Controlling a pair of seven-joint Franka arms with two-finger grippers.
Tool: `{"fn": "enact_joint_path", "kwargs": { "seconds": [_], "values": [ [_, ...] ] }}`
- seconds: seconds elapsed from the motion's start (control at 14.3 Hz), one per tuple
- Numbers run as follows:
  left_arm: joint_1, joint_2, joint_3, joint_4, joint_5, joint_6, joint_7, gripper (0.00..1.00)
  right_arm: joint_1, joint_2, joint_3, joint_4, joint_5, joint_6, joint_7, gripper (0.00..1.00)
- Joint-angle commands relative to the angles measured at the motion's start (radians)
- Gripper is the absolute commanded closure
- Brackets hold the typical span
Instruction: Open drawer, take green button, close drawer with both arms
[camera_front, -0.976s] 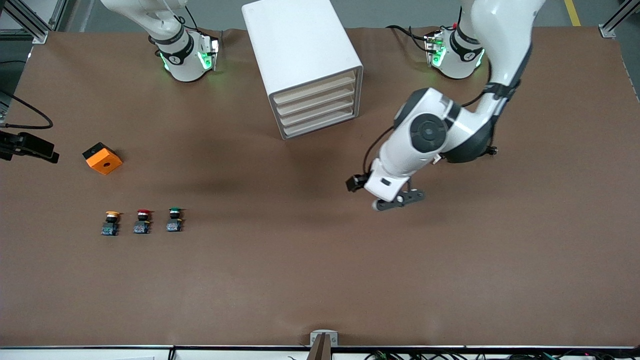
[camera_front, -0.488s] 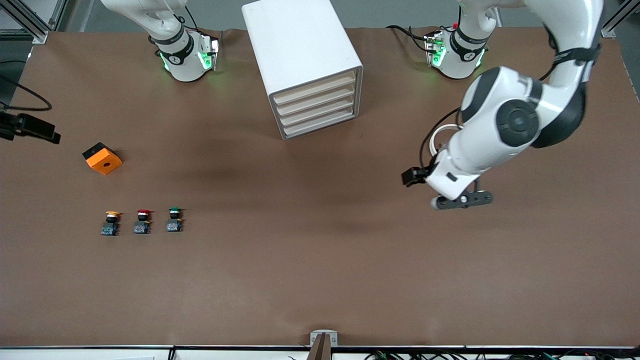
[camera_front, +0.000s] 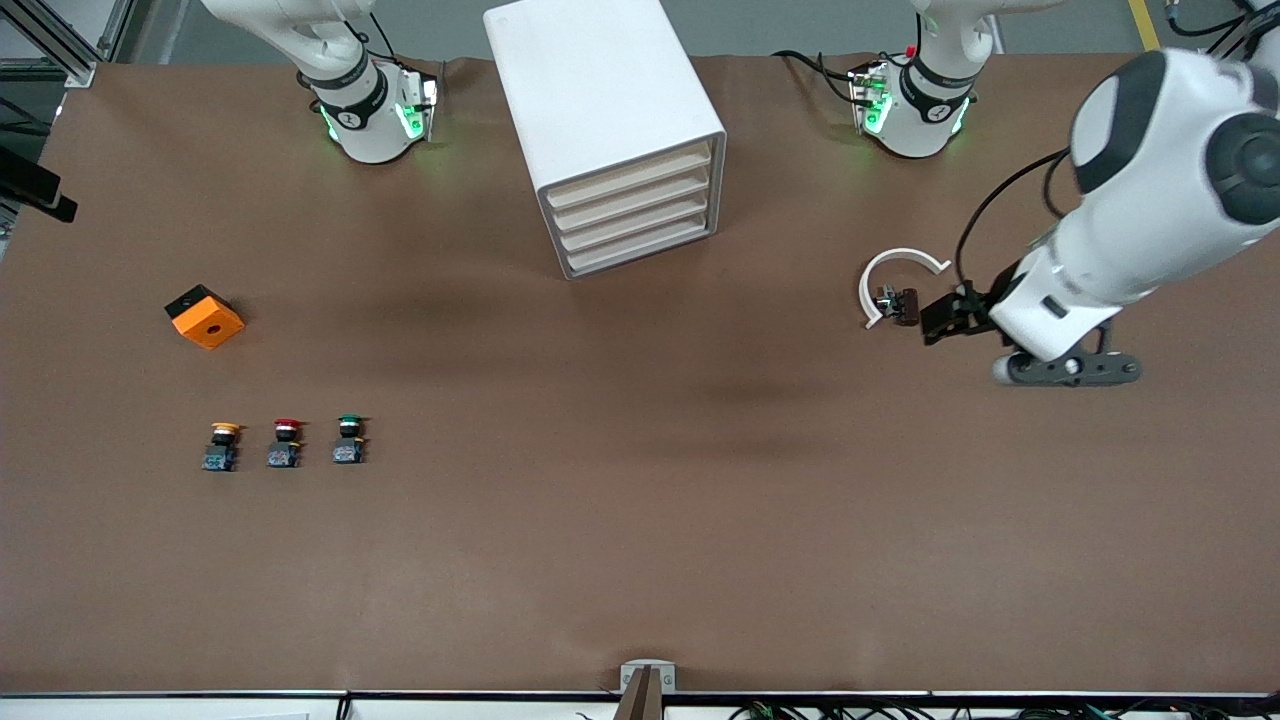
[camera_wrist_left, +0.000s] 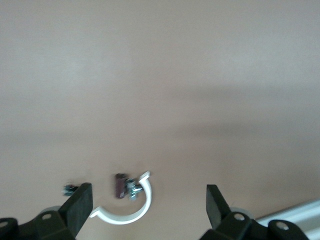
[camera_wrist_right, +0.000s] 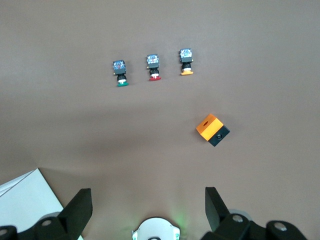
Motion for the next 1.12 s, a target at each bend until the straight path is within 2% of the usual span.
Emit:
{"fn": "enact_joint_path", "kwargs": {
  "seconds": [0.0, 0.14, 0.21, 0.42, 0.56, 0.84, 1.05],
  "values": [
    [-0.054, -0.101, 0.118, -0.045, -0.027, -0.061, 0.096, 0.00, -0.018, -0.028, 0.009, -0.023, 0.005, -0.008, -0.002, 0.00],
    [-0.115, -0.168, 0.236, -0.094, -0.029, -0.072, 0.170, 0.00, -0.035, -0.028, 0.009, -0.026, 0.006, -0.002, -0.004, 0.00],
    [-0.115, -0.205, 0.252, -0.126, -0.029, -0.072, 0.198, 0.00, -0.041, -0.027, 0.009, -0.026, 0.016, 0.004, -0.006, 0.00],
    [-0.097, -0.252, 0.270, -0.160, -0.027, -0.037, 0.213, 0.00, -0.116, -0.033, 0.053, -0.058, 0.051, 0.053, -0.030, 0.00],
    [-0.089, -0.241, 0.269, -0.151, -0.027, 0.052, 0.212, 0.00, -0.115, -0.037, 0.056, -0.063, 0.051, 0.064, -0.047, 0.00],
    [-0.049, -0.180, 0.256, -0.028, -0.014, 0.097, 0.216, 0.00, -0.122, -0.068, 0.078, -0.100, 0.048, 0.085, -0.047, 0.00],
    [-0.054, -0.172, 0.256, -0.004, -0.014, 0.089, 0.215, 0.00, -0.128, -0.120, 0.078, -0.179, 0.048, 0.134, -0.047, 0.00]
  ]
}}
